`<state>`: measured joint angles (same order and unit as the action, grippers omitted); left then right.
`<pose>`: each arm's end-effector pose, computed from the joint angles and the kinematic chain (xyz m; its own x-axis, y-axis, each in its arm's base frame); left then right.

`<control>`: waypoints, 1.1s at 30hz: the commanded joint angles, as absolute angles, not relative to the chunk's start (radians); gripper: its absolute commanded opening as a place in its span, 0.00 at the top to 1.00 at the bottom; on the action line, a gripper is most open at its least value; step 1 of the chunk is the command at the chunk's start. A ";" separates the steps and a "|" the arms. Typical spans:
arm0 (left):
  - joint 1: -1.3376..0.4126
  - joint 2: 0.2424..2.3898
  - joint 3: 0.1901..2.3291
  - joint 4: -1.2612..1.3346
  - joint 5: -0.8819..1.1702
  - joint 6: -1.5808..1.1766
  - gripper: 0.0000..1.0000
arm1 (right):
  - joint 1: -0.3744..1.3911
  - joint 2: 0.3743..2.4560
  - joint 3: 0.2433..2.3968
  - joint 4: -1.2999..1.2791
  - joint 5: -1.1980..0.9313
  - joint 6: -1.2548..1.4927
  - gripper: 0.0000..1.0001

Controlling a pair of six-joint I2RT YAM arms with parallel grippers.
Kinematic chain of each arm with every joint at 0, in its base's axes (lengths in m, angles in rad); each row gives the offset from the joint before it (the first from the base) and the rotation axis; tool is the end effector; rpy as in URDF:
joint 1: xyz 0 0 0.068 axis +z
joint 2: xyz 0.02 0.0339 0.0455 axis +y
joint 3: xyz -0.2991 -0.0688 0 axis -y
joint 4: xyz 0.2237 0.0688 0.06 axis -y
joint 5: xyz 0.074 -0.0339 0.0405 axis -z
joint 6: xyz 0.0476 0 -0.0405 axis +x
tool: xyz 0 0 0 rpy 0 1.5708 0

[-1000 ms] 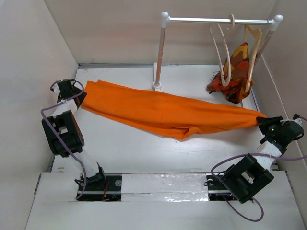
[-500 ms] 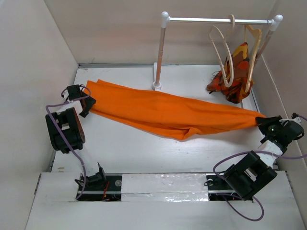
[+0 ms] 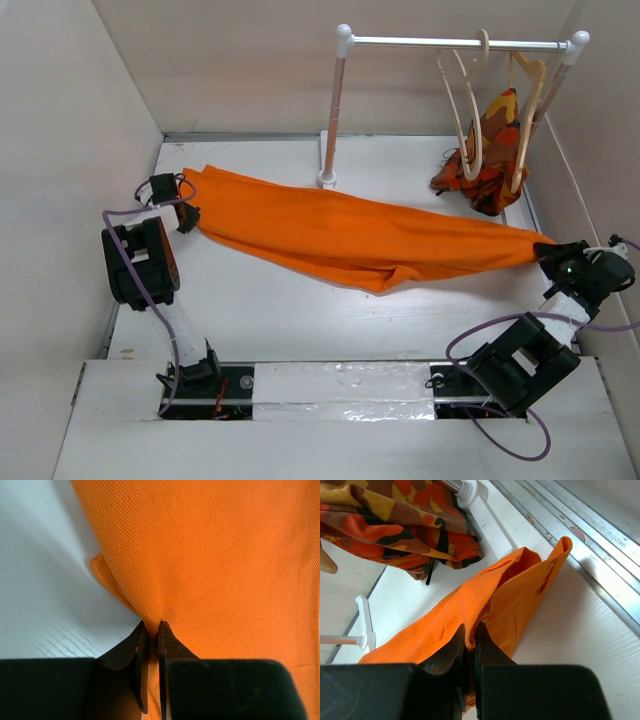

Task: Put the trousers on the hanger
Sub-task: Fold the trousers at the center of the board.

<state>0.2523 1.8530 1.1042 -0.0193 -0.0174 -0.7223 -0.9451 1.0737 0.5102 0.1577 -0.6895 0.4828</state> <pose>0.3827 0.0995 0.2080 -0.3318 -0.7681 -0.5476 -0.6411 0.6094 -0.4664 0.1418 -0.1446 0.2639 -0.0733 0.7131 -0.6972 0.3581 0.6713 0.6490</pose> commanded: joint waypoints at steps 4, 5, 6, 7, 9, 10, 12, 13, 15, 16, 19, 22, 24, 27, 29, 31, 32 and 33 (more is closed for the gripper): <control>0.319 1.749 1.072 -0.043 -0.136 -0.690 1.00 | -0.960 1.054 0.540 0.242 -0.693 0.503 1.00; 0.334 1.699 1.030 -0.052 -0.179 -0.681 1.00 | -0.960 1.034 0.540 0.224 -0.690 0.505 1.00; 0.350 1.672 1.010 -0.061 -0.204 -0.677 1.00 | -0.960 1.020 0.541 0.206 -0.684 0.505 1.00; 0.366 1.648 0.990 -0.070 -0.227 -0.672 1.00 | -0.960 1.003 0.540 0.187 -0.670 0.502 1.00; 0.441 1.560 0.907 -0.098 -0.265 -0.663 1.00 | -0.983 0.927 0.538 0.092 -0.631 0.489 1.00; 0.442 1.531 0.907 -0.098 -0.265 -0.664 1.00 | -0.983 0.927 0.535 0.092 -0.634 0.486 1.00; 0.466 1.442 0.852 -0.095 -0.258 -0.655 1.00 | -1.006 0.858 0.526 0.040 -0.652 0.488 1.00; 0.466 1.424 0.844 -0.100 -0.265 -0.652 1.00 | -1.006 0.842 0.525 0.017 -0.658 0.482 1.00; 0.466 1.384 0.824 -0.130 -0.281 -0.650 1.00 | -1.006 0.804 0.511 -0.024 -0.669 0.489 1.00; 0.466 1.373 0.818 -0.138 -0.285 -0.649 1.00 | -1.006 0.792 0.509 -0.034 -0.670 0.480 1.00; 0.466 1.341 0.790 -0.163 -0.298 -0.650 0.93 | -1.006 0.750 0.522 -0.121 -0.619 0.428 1.00; 0.466 1.318 0.787 -0.192 -0.290 -0.670 0.50 | -1.006 0.755 0.502 -0.117 -0.581 0.407 1.00; 0.466 1.273 0.795 -0.190 -0.243 -0.686 0.40 | -1.006 0.765 0.503 -0.118 -0.592 0.377 1.00; 0.384 1.227 0.827 -0.187 -0.210 -0.709 0.38 | -0.953 0.770 0.517 -0.065 -0.669 0.345 1.00; 0.283 1.188 0.856 -0.184 -0.231 -0.707 0.44 | -0.821 0.743 0.551 -0.078 -0.652 0.304 1.00; 0.201 1.146 0.853 -0.152 -0.216 -0.689 0.75 | -0.702 0.718 0.574 -0.078 -0.594 0.285 1.00; 0.149 1.117 0.844 -0.109 -0.200 -0.683 0.86 | -0.564 0.704 0.607 -0.110 -0.562 0.281 1.00; 0.033 1.067 0.813 -0.085 -0.186 -0.677 0.93 | -0.490 0.675 0.624 -0.126 -0.520 0.278 1.00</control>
